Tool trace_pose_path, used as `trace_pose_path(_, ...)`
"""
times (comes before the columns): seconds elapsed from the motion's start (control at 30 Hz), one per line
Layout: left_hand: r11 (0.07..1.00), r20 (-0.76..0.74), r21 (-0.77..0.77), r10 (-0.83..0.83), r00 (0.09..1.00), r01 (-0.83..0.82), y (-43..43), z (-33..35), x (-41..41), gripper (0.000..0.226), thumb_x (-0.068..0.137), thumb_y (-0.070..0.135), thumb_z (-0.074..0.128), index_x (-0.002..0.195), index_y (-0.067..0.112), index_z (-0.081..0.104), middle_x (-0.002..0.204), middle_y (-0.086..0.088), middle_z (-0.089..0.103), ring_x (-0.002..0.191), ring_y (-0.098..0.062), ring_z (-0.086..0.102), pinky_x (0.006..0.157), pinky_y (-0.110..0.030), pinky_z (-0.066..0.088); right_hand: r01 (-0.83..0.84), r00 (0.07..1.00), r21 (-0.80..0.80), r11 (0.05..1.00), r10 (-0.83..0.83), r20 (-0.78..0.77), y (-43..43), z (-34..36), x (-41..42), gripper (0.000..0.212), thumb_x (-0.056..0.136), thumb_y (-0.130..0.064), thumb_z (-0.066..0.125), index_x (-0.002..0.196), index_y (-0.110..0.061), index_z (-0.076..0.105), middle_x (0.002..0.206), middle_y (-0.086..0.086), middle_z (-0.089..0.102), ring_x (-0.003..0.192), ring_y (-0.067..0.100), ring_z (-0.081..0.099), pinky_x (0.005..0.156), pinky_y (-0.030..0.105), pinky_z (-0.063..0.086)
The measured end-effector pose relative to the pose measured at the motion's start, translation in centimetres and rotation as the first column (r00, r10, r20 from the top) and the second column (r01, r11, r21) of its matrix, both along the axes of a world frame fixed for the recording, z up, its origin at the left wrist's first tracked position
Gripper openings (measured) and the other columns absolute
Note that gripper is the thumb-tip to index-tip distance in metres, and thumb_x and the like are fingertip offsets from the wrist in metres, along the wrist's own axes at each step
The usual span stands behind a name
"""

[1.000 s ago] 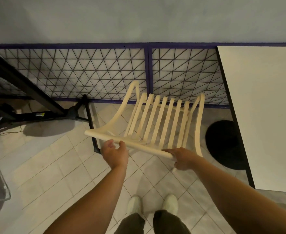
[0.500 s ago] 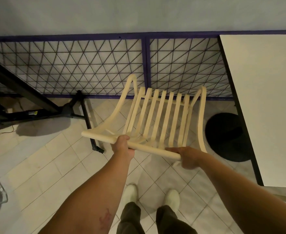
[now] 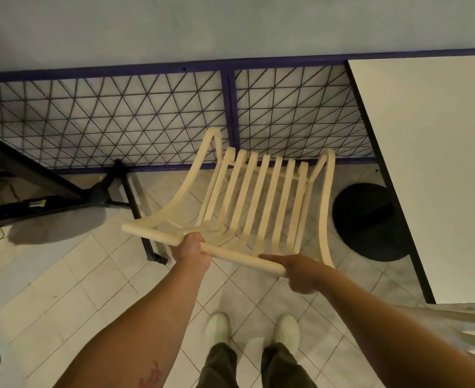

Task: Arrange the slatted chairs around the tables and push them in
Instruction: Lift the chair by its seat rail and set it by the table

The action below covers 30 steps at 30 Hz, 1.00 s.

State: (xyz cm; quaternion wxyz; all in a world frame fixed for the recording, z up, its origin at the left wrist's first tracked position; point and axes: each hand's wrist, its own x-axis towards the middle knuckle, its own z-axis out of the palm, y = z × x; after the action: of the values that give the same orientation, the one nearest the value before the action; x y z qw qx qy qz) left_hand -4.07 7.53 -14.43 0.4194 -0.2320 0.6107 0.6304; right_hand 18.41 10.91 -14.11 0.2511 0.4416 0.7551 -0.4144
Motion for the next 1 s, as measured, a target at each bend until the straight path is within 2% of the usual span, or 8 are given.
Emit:
trace_pose_path(0.13, 0.998, 0.018, -0.011, -0.063, 0.998, 0.063, 0.5, -1.0, -2.2, 0.073, 0.076, -0.023, 0.042, 0.128, 0.027, 0.051, 0.123, -0.014, 0.053, 0.117, -0.043, 0.053, 0.095, -0.074, 0.042, 0.039, 0.999, -0.004, 0.999, -0.039, -0.011, -0.6, 0.1, -1.5, 0.09, 0.088, 0.003, 0.052, 0.151, -0.053, 0.019, 0.134, 0.005, 0.055, 0.11, 0.025, 0.058, 0.09, 0.033, 0.048)
trace_pose_path(0.2, 0.992, 0.014, -0.03, -0.118, 0.993, 0.119, 1.0, -1.6, -3.4, 0.077, 0.073, -0.022, 0.041, 0.132, 0.027, 0.051, 0.131, -0.017, 0.051, 0.116, -0.047, 0.053, 0.092, -0.077, 0.042, 0.083, 0.996, -0.006, 0.997, -0.083, -0.024, -1.0, 0.0, -2.4, 0.09, 0.088, 0.003, 0.052, 0.151, -0.053, 0.02, 0.133, 0.005, 0.055, 0.108, 0.024, 0.059, 0.089, 0.033, 0.049)
trace_pose_path(0.3, 0.978, 0.003, -0.057, -0.202, 0.979, 0.202, 1.7, -1.7, -5.2, 0.07, 0.074, -0.021, 0.042, 0.128, 0.022, 0.053, 0.131, -0.02, 0.051, 0.113, -0.047, 0.054, 0.09, -0.075, 0.044, 0.144, 0.988, -0.017, 0.989, -0.144, -0.049, -1.9, 0.0, -3.8, 0.09, 0.088, 0.003, 0.054, 0.151, -0.052, 0.02, 0.129, 0.006, 0.056, 0.106, 0.024, 0.059, 0.09, 0.035, 0.05)
trace_pose_path(0.43, 0.952, -0.01, -0.089, -0.293, 0.956, 0.291, 3.1, -2.4, -7.7, 0.081, 0.07, -0.021, 0.043, 0.138, 0.022, 0.05, 0.131, -0.021, 0.051, 0.114, -0.048, 0.053, 0.085, -0.077, 0.045, 0.226, 0.97, -0.031, 0.974, -0.228, -0.083, -2.9, -0.2, -5.7, 0.091, 0.087, 0.003, 0.056, 0.152, -0.05, 0.02, 0.127, 0.006, 0.055, 0.106, 0.024, 0.058, 0.092, 0.037, 0.05)
trace_pose_path(0.53, 0.912, -0.024, -0.116, -0.398, 0.917, 0.393, 4.3, -2.7, -9.1, 0.08, 0.071, -0.021, 0.04, 0.139, 0.018, 0.048, 0.132, -0.024, 0.049, 0.113, -0.048, 0.052, 0.086, -0.077, 0.045, 0.275, 0.953, -0.048, 0.96, -0.279, -0.119, -3.5, -0.4, -7.1, 0.09, 0.087, 0.003, 0.057, 0.152, -0.047, 0.019, 0.127, 0.007, 0.055, 0.106, 0.025, 0.059, 0.09, 0.036, 0.051)
trace_pose_path(0.67, 0.859, -0.057, -0.146, -0.503, 0.862, 0.491, 6.1, -2.8, -10.7, 0.071, 0.071, -0.021, 0.035, 0.135, 0.007, 0.049, 0.13, -0.024, 0.047, 0.111, -0.048, 0.051, 0.067, -0.075, 0.051, 0.331, 0.934, -0.049, 0.942, -0.335, -0.125, -3.9, -0.7, -9.0, 0.089, 0.088, 0.0, 0.058, 0.154, -0.044, 0.017, 0.13, 0.008, 0.055, 0.11, 0.027, 0.059, 0.092, 0.038, 0.051)
trace_pose_path(0.87, 0.778, -0.088, -0.157, -0.624, 0.776, 0.608, 8.1, -3.1, -12.3, 0.07, 0.076, -0.019, 0.034, 0.139, 0.008, 0.043, 0.132, -0.028, 0.043, 0.103, -0.051, 0.051, 0.055, -0.071, 0.052, 0.403, 0.905, -0.076, 0.912, -0.41, -0.114, -3.9, -1.4, -11.3, 0.091, 0.086, 0.001, 0.059, 0.154, -0.043, 0.017, 0.13, 0.007, 0.055, 0.11, 0.027, 0.059, 0.09, 0.036, 0.051)
trace_pose_path(1.0, 0.769, -0.093, -0.14, -0.637, 0.765, 0.623, 8.2, -2.7, -12.4, 0.07, 0.079, -0.02, 0.032, 0.141, 0.011, 0.042, 0.125, -0.026, 0.043, 0.097, -0.048, 0.051, 0.057, -0.069, 0.051, 0.407, 0.904, -0.056, 0.912, -0.41, -0.116, -4.0, -1.7, -11.8, 0.089, 0.086, 0.0, 0.057, 0.155, -0.041, 0.018, 0.13, 0.008, 0.055, 0.11, 0.028, 0.059, 0.089, 0.036, 0.051)
